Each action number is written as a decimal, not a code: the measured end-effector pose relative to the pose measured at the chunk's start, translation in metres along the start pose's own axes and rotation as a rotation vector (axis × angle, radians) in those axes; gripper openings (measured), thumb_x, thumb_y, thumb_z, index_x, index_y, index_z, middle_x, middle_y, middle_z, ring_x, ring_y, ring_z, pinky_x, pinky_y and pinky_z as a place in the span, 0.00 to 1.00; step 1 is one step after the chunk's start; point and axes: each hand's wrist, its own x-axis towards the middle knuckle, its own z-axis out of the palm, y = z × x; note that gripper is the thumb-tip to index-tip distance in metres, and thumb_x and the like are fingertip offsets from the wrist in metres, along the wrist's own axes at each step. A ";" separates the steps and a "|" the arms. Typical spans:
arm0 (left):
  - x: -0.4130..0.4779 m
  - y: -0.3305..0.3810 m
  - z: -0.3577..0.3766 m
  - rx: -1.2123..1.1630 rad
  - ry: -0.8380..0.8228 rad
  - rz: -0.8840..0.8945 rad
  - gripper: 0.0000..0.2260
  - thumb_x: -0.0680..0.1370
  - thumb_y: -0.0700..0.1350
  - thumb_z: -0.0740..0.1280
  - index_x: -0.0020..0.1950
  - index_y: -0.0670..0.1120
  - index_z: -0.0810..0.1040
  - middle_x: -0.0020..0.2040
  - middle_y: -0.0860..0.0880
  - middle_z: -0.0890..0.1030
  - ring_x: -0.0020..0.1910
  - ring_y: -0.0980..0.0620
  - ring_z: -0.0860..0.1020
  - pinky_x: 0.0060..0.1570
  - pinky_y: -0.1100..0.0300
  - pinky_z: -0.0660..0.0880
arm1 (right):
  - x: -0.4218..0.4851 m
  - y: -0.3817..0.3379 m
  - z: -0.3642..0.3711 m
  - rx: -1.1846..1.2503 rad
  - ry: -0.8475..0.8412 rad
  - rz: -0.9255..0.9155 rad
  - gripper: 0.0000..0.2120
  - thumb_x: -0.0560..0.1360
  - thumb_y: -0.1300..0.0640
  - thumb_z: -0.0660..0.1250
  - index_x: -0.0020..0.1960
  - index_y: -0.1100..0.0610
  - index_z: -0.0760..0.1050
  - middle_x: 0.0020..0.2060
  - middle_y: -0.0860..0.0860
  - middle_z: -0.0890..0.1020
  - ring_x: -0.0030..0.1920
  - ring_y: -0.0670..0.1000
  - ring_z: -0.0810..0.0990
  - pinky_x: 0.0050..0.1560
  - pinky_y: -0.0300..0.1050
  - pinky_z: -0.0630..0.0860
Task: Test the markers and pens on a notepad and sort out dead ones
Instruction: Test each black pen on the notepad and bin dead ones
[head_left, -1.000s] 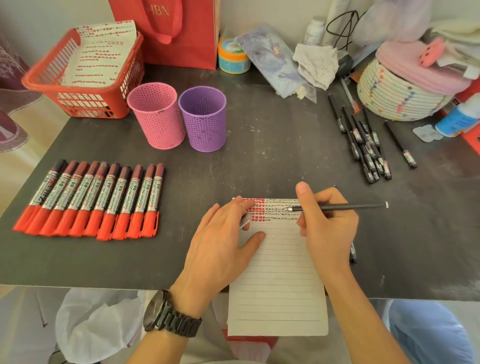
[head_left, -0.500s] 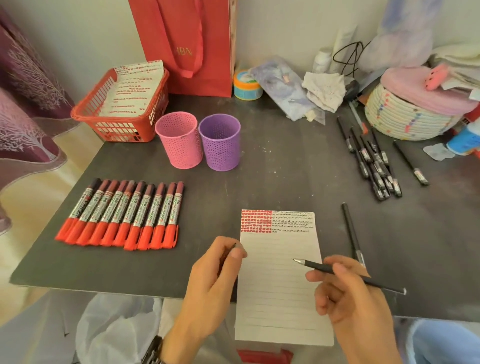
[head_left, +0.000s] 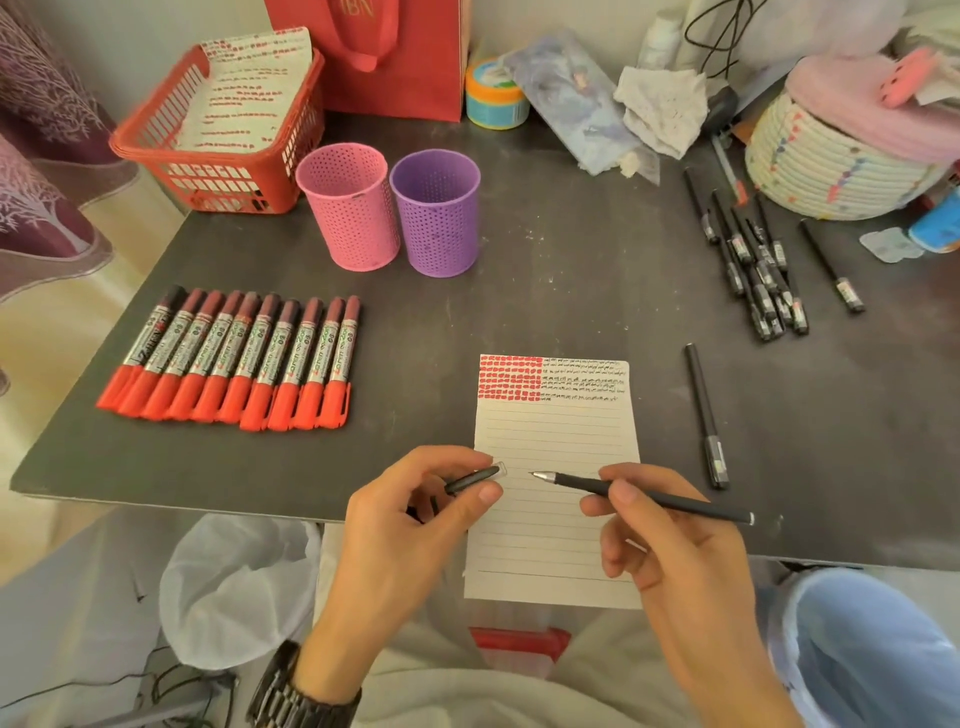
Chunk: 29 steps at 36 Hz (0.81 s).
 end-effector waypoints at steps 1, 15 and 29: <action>0.000 -0.001 0.000 -0.009 0.000 0.001 0.10 0.70 0.57 0.74 0.50 0.62 0.83 0.45 0.56 0.85 0.38 0.51 0.79 0.38 0.62 0.76 | 0.000 0.000 0.001 -0.004 0.000 0.002 0.14 0.64 0.49 0.74 0.47 0.54 0.85 0.38 0.62 0.85 0.27 0.50 0.76 0.28 0.39 0.74; 0.000 -0.003 0.000 0.001 -0.059 0.028 0.10 0.72 0.54 0.73 0.53 0.62 0.84 0.48 0.58 0.85 0.39 0.50 0.80 0.39 0.64 0.76 | -0.003 0.003 0.004 -0.004 0.069 0.001 0.13 0.65 0.44 0.74 0.43 0.52 0.85 0.37 0.60 0.86 0.27 0.49 0.75 0.27 0.38 0.73; 0.000 -0.002 -0.001 0.018 -0.066 0.067 0.11 0.72 0.53 0.73 0.54 0.60 0.84 0.50 0.59 0.85 0.38 0.52 0.78 0.39 0.68 0.73 | -0.003 0.002 0.010 -0.043 0.065 0.005 0.13 0.65 0.43 0.74 0.43 0.51 0.85 0.36 0.59 0.85 0.27 0.49 0.75 0.27 0.38 0.73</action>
